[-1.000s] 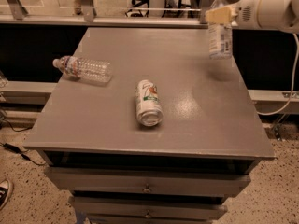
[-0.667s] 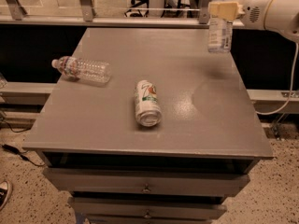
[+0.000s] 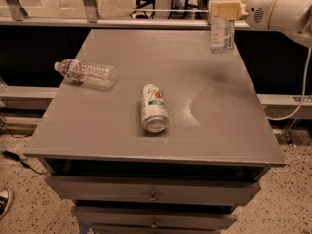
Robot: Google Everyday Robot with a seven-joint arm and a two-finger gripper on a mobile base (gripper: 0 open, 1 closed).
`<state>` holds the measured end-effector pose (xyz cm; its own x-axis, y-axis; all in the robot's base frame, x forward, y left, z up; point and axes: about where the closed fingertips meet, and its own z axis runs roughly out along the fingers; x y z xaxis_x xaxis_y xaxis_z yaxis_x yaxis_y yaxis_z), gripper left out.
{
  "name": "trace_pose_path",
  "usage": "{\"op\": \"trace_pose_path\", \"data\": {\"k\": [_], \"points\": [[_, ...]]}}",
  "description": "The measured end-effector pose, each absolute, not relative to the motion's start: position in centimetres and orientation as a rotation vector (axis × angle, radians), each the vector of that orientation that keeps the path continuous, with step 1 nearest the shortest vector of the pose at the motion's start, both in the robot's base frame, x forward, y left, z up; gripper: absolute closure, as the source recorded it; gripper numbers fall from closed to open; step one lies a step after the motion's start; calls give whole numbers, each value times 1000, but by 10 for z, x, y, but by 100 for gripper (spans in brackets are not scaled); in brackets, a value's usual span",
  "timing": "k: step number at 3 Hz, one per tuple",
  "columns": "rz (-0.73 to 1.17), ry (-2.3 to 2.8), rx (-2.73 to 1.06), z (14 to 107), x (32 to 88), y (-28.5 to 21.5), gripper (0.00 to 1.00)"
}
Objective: Place blue plastic bottle upright
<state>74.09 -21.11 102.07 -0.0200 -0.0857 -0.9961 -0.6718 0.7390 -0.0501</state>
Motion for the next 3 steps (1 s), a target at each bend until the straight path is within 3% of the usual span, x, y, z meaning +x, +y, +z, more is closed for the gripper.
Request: {"op": "trace_pose_path", "data": {"k": [1, 3], "points": [[566, 1300, -852, 1017, 724, -188, 100], [440, 1076, -1132, 998, 702, -176, 100]]}}
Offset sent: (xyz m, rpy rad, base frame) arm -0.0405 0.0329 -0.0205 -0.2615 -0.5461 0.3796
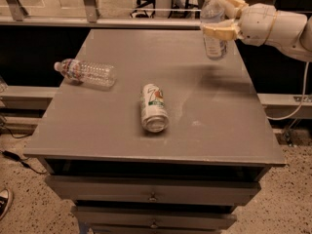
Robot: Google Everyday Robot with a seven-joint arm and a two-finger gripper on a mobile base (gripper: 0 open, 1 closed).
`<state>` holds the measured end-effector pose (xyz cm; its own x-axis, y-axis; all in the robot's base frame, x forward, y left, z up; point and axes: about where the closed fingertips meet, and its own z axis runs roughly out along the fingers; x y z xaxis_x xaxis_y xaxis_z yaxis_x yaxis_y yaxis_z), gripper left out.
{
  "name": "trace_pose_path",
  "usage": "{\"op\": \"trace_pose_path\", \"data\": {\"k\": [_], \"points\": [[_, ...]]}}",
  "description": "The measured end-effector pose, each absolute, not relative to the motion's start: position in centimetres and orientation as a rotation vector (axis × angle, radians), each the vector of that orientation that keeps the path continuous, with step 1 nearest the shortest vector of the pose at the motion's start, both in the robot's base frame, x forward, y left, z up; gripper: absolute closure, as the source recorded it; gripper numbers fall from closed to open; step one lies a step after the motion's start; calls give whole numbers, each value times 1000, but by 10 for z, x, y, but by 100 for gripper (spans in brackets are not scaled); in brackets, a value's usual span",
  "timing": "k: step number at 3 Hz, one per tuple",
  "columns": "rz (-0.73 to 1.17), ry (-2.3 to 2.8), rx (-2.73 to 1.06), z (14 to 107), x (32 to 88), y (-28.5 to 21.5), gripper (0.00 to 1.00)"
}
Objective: Place blue plastic bottle upright
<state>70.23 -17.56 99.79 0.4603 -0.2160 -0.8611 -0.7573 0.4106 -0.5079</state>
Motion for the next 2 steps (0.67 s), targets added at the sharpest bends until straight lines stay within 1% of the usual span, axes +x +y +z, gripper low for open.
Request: {"op": "trace_pose_path", "data": {"k": [1, 2], "points": [[446, 1015, -1148, 989, 695, -180, 100], [546, 962, -1031, 988, 688, -193, 100]]}}
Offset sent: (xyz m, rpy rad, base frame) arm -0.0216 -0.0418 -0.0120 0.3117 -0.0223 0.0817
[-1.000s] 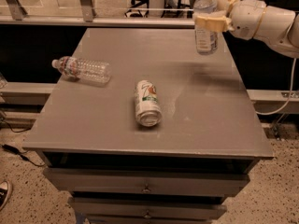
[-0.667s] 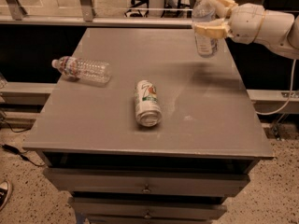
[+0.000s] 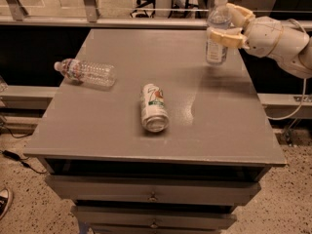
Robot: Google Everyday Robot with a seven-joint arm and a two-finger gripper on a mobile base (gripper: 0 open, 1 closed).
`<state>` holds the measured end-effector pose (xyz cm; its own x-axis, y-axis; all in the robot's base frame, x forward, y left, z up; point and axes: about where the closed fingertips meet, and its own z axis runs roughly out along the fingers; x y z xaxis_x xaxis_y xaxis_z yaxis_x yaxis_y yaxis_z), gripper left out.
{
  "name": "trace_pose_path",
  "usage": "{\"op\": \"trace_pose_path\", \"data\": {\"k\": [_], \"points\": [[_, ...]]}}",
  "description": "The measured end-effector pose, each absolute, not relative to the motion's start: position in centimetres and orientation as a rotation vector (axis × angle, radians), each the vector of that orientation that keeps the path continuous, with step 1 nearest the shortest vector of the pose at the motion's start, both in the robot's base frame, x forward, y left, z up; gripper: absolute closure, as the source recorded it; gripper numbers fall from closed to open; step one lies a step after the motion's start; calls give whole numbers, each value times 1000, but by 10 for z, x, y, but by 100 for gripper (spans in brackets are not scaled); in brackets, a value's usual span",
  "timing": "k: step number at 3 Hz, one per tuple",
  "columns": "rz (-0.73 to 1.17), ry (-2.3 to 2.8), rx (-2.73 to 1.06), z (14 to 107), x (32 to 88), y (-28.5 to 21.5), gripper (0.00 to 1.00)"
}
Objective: Place blue plastic bottle upright
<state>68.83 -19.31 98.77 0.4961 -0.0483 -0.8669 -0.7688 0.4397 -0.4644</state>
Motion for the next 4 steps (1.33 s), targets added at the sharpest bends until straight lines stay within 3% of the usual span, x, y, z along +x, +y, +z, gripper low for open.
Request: {"op": "trace_pose_path", "data": {"k": [4], "points": [[660, 992, -913, 972, 688, -210, 100]]}}
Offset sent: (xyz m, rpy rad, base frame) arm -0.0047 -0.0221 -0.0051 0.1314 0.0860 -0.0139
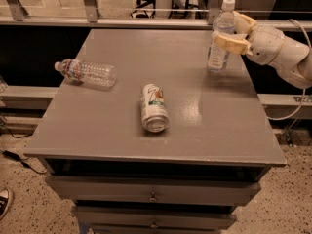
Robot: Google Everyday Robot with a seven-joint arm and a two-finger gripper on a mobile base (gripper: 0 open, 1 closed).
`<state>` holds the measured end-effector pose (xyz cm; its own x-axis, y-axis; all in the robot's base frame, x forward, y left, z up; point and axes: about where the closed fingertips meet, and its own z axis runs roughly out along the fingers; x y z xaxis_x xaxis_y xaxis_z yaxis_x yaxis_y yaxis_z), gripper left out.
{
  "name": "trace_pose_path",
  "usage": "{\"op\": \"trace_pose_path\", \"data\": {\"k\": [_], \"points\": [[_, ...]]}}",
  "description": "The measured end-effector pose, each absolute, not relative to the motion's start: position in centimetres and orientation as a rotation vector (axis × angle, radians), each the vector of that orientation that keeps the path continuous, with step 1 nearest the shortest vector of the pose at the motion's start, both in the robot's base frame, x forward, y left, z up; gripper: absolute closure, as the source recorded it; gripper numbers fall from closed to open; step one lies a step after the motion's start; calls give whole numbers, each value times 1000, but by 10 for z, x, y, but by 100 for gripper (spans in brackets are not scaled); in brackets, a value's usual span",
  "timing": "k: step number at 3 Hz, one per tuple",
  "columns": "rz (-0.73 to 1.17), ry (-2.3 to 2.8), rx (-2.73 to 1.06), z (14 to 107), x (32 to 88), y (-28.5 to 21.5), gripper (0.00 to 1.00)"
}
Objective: Place blue plastic bottle upright
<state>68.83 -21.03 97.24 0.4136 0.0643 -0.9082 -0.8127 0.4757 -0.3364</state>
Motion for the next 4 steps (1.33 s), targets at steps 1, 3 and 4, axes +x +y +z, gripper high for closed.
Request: {"op": "trace_pose_path", "data": {"k": [1, 3, 4], "points": [[684, 986, -913, 967, 689, -211, 100], [692, 996, -929, 955, 689, -215, 68], [688, 1006, -932, 951, 689, -219, 36]]}}
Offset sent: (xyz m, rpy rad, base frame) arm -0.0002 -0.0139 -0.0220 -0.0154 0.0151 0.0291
